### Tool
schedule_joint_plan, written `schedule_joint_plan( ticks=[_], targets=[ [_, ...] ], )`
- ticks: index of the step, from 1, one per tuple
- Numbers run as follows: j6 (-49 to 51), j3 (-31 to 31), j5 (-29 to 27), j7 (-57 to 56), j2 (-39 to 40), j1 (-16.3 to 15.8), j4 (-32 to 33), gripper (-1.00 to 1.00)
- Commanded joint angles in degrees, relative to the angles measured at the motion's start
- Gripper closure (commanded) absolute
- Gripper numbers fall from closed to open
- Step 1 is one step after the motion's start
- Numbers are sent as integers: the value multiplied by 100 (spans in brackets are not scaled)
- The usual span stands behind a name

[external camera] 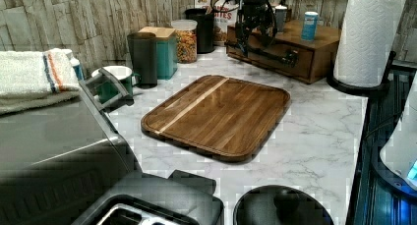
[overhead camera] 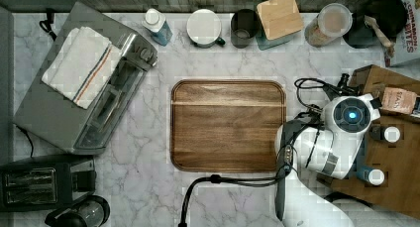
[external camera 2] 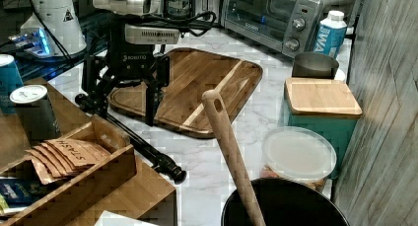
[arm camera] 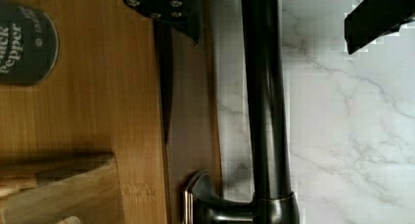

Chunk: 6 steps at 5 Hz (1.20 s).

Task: Open the drawer.

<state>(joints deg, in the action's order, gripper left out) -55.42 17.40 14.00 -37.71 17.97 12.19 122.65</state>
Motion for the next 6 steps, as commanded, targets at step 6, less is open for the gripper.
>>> schedule_joint_plan(
  ticks=[6],
  targets=[
    [67, -291, -686, -566, 383, 101, -55, -100]
  ],
)
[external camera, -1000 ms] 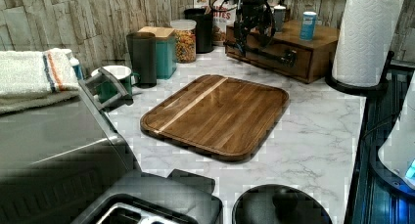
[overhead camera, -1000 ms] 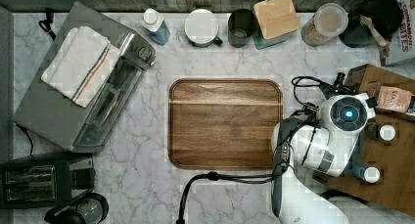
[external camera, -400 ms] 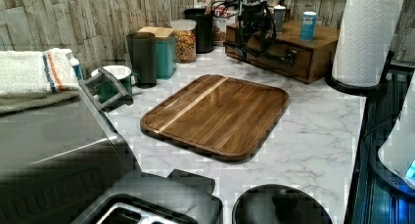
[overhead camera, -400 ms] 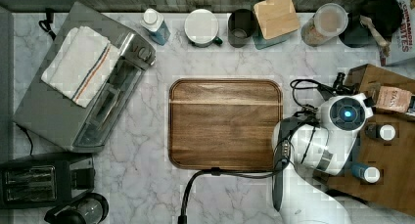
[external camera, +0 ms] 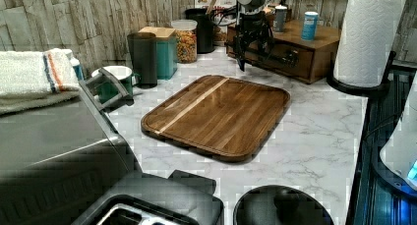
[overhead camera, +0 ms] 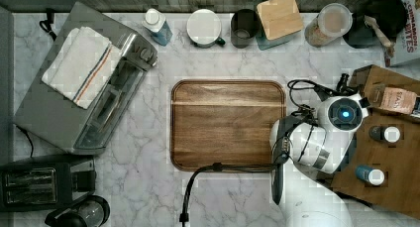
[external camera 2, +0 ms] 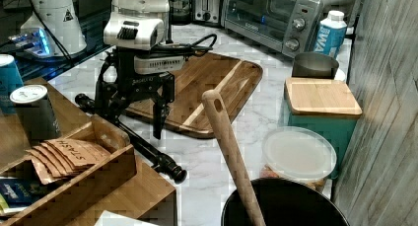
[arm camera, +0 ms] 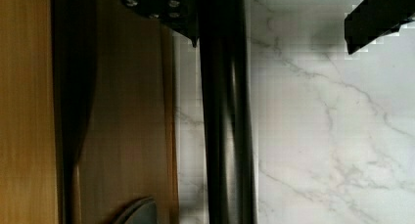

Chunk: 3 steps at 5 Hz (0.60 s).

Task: Open the drawer.

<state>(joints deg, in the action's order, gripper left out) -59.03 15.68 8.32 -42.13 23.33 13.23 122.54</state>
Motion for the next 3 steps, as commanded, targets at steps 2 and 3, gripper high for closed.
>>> schedule_joint_plan(
  ticks=[2, 3],
  targets=[
    [835, -465, -480, -528, -342, 20, -238, -100],
    [1081, -672, -774, -751, -325, 22, -388, -100]
  ],
)
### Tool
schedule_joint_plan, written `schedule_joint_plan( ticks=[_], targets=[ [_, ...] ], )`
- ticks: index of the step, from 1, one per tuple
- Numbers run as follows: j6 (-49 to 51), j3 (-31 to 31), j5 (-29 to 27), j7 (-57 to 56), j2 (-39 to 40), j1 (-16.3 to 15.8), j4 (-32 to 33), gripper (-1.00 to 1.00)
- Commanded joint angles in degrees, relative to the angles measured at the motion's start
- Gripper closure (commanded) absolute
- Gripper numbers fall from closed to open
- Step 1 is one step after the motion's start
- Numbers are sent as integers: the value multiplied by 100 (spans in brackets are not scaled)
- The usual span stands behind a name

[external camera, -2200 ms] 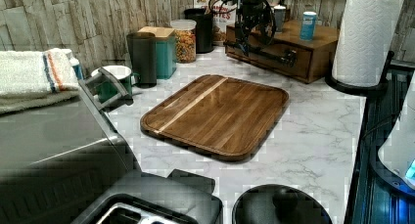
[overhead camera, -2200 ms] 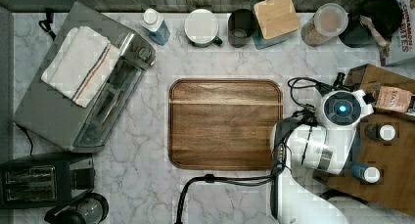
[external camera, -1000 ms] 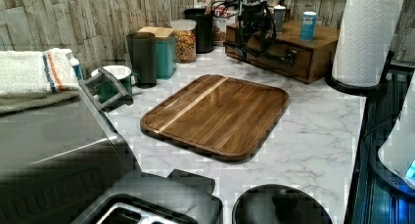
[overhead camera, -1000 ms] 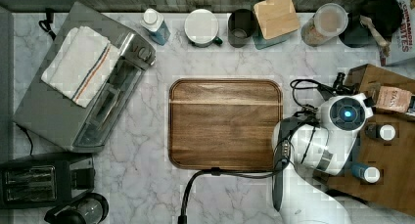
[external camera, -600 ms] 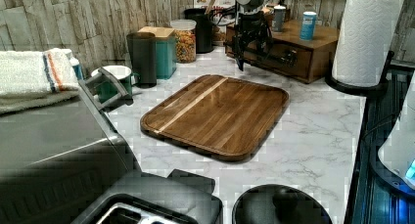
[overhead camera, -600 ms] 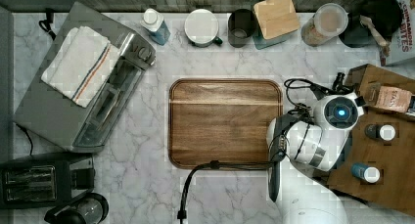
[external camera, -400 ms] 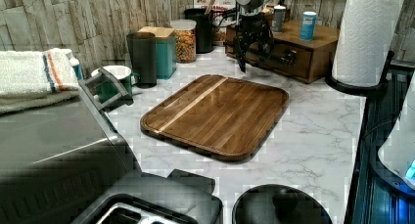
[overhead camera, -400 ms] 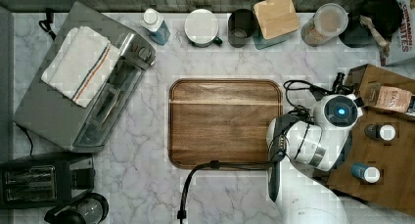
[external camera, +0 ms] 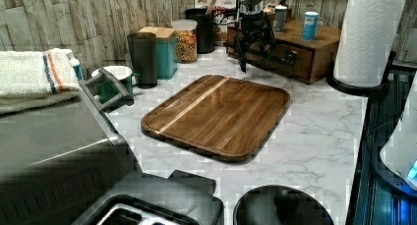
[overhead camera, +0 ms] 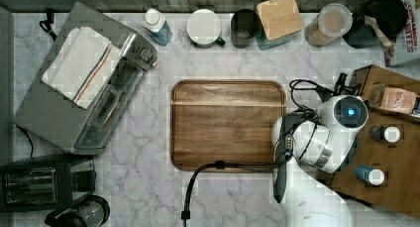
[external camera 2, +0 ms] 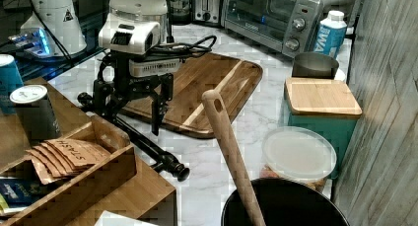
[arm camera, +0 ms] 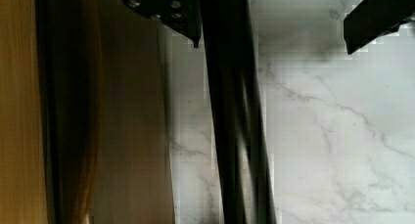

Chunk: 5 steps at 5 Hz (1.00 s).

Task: Open the drawer.

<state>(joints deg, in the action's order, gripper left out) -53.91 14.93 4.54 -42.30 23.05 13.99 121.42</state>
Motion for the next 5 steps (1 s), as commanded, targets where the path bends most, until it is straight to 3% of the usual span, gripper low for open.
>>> schedule_joint_plan(
  ticks=[1, 2, 3, 4, 5],
  targets=[
    [-55, -692, -358, -836, -443, -296, 81, -100],
    [-292, -808, -452, -608, -442, -575, 196, -100],
    [116, -893, -490, 171, -413, -853, -69, -100],
    [119, -1075, -865, 305, -356, -966, -216, -100],
    [60, -831, -590, 1517, -318, -1574, -415, -100]
  ],
)
